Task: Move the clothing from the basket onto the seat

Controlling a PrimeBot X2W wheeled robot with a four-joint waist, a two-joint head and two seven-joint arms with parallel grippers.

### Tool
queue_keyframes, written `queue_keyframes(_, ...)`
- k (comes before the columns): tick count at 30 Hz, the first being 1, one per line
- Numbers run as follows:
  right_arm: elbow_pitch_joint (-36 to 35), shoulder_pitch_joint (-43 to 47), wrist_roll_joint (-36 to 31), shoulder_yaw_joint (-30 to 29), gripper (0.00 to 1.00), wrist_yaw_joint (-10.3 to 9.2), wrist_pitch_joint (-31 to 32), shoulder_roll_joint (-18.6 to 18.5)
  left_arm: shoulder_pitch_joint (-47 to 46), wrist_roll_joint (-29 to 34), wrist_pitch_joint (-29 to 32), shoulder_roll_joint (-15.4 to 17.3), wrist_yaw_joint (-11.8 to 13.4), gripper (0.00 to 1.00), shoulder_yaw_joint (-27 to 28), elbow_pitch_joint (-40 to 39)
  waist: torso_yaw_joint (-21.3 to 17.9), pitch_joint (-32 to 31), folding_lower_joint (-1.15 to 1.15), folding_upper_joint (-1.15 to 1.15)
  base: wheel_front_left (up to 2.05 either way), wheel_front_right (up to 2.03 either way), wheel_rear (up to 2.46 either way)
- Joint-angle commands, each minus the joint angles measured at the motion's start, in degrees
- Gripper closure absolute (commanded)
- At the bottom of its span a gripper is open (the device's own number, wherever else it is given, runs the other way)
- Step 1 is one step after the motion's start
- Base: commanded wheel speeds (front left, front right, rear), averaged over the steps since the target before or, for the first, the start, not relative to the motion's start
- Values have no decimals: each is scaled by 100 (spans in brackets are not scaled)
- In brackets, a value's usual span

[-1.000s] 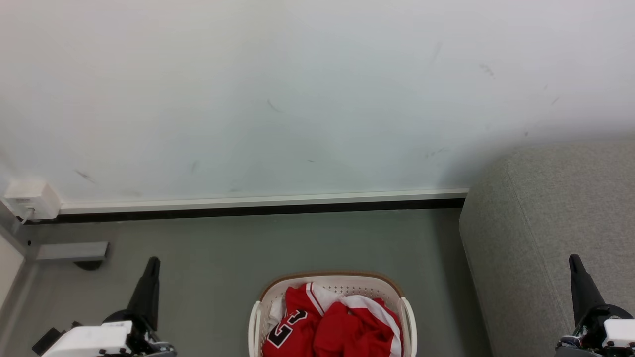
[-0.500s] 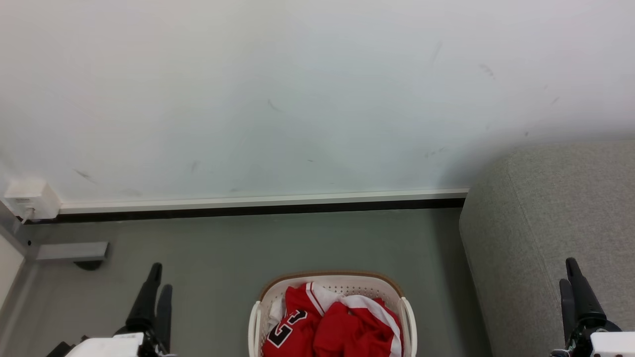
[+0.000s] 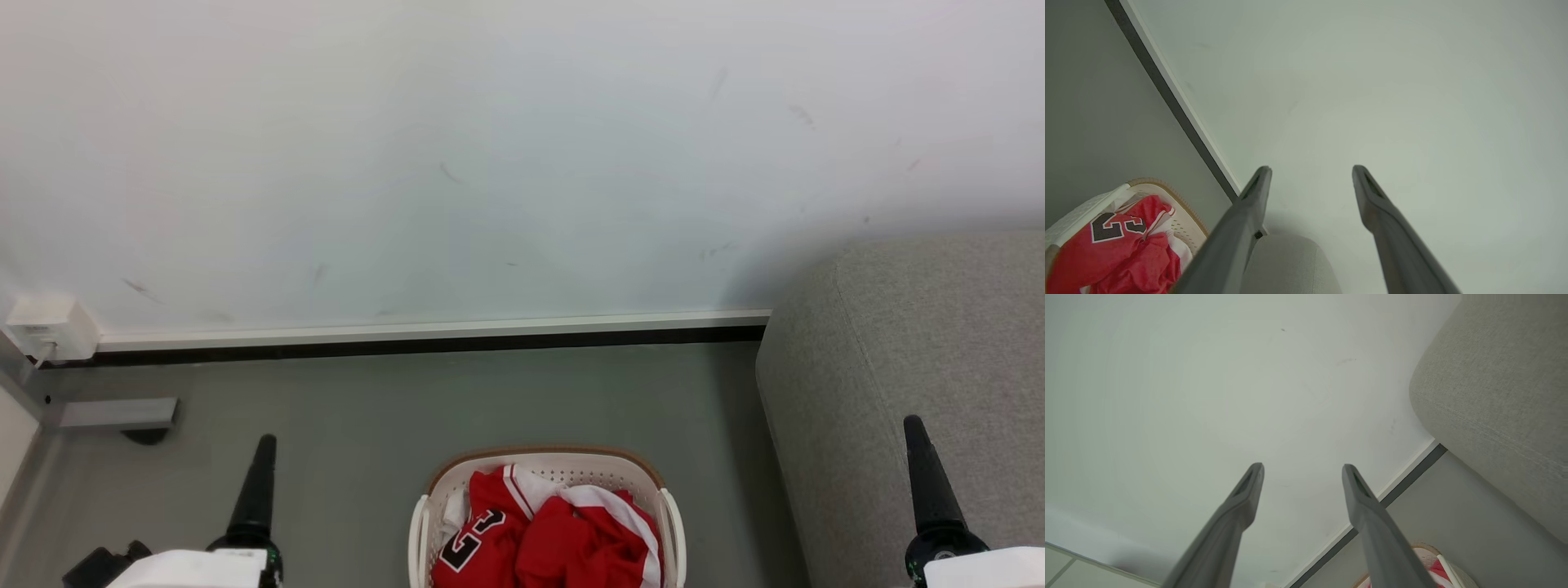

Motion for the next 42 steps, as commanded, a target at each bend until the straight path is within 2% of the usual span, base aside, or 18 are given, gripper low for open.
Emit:
queue_keyframes(1,-87,-30,-521,-65,0,-2,-53,-27,-32,437,-104,38,37,0,-42,-135,-4,1,0,0,0,0,0)
queue_keyframes(2,-87,-30,-521,-65,0,-2,-53,-27,-32,437,-104,38,37,0,-42,-135,-4,1,0,0,0,0,0)
queue_keyframes(8,9,-6,-1726,-167,0,-3,-101,43,30,1493,-261,41,137,0,-205,-167,-4,-7,0,0,0,0,0)
queue_keyframes(17,149,-26,-2840,-267,0,-4,-153,165,77,2528,-453,49,144,0,-325,-107,-24,-24,0,0,0,0,0)
queue_keyframes(42,396,-28,-5128,-451,0,-6,-277,478,169,4484,-879,218,284,0,-521,38,-101,-34,0,0,0,0,0)
